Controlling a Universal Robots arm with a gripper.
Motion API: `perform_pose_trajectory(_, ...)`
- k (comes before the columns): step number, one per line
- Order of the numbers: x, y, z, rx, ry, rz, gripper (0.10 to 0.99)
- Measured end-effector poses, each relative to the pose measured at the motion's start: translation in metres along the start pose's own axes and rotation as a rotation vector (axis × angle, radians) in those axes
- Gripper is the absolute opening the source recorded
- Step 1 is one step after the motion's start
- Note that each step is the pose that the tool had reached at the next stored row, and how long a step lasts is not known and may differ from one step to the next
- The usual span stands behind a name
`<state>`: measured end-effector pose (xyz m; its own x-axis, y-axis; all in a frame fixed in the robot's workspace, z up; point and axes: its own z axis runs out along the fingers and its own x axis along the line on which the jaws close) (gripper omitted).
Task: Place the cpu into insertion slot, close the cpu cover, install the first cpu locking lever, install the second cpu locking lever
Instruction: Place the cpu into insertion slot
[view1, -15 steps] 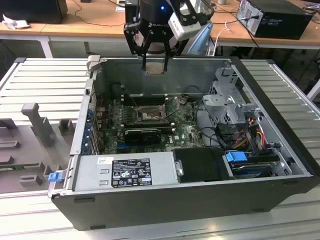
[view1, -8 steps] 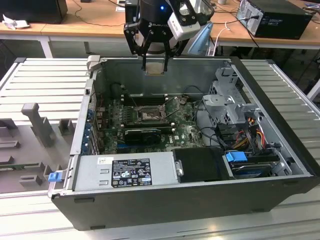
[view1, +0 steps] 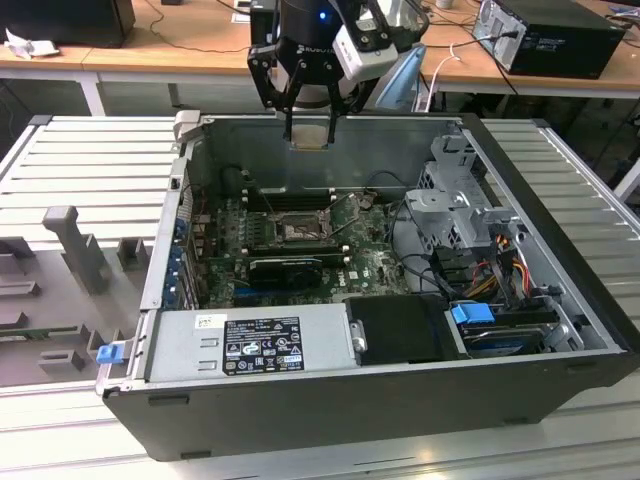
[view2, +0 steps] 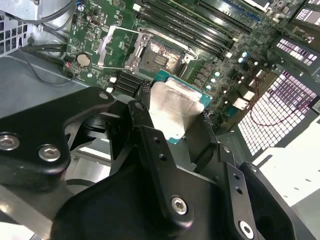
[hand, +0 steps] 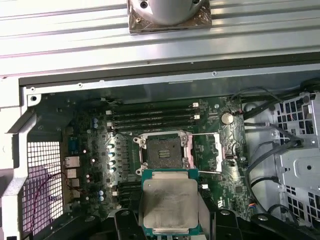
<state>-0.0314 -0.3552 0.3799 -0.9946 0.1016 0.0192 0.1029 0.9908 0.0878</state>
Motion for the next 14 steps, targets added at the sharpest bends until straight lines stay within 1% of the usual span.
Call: perform_pose_trajectory(14,0.0000,0.0001,0.0001,-0.001,-0.0076,0.085,0.529)
